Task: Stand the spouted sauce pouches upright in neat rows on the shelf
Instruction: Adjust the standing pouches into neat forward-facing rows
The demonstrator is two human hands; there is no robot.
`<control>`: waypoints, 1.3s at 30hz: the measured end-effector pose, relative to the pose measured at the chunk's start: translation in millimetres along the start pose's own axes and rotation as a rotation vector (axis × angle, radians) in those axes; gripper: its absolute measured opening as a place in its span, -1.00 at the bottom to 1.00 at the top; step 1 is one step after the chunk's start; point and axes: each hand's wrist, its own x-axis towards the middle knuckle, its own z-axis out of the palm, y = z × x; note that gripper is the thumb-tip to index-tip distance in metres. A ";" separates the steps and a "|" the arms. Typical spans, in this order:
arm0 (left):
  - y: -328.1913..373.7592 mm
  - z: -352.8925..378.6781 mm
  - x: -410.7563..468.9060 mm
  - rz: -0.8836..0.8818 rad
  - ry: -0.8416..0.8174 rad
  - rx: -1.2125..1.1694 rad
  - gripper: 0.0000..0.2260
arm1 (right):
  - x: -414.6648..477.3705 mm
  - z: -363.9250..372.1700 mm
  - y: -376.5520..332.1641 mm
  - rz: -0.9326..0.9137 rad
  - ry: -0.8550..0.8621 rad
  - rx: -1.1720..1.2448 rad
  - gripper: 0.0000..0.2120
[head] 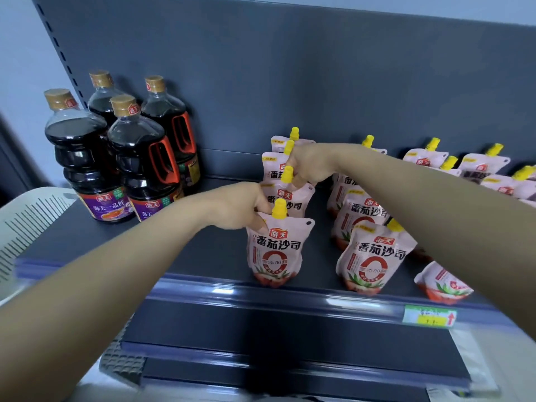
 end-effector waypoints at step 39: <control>0.6 -26.9 50.5 0.051 0.269 0.079 -0.88 | -98.4 10.4 70.7 0.329 0.016 -0.103 -0.62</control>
